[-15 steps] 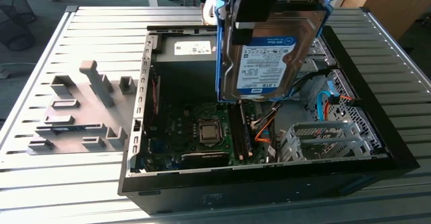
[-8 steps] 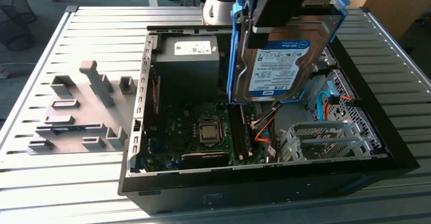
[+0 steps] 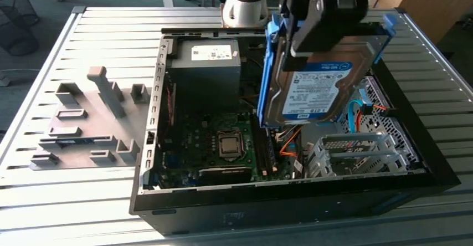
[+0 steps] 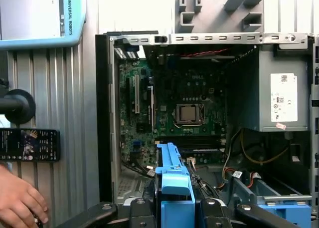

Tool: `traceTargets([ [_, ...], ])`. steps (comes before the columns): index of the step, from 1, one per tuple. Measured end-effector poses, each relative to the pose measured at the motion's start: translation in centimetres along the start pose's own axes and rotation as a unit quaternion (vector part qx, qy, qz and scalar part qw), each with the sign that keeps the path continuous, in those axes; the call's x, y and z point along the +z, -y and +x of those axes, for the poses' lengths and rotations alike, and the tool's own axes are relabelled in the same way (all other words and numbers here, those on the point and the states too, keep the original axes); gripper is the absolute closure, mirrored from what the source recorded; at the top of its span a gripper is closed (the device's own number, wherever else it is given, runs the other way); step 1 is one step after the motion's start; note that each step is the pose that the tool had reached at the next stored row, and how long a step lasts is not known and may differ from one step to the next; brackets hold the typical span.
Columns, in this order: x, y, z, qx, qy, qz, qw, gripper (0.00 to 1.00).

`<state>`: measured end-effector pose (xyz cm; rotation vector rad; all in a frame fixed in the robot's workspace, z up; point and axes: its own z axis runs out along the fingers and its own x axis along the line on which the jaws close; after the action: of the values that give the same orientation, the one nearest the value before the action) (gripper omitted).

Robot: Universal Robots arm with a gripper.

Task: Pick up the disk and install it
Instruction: 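Insert the disk into the insertion slot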

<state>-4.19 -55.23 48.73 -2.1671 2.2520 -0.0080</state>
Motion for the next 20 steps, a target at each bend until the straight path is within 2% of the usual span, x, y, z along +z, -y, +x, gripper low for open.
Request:
traceTargets([
  [3, 0.33, 0.59, 0.56, 0.0, 0.0001, 0.0, 1.0, 0.63],
  [10, 0.93, 3.1, 0.8, 0.0, -0.0001, -0.0002, 1.0, 0.63],
  [16, 1.41, 4.17, 1.75, 0.0, 0.0, -0.0005, 1.0, 0.63],
  [20, 1.69, 5.66, 1.83, 0.0, -0.0001, -0.0012, 1.0, 0.63],
])
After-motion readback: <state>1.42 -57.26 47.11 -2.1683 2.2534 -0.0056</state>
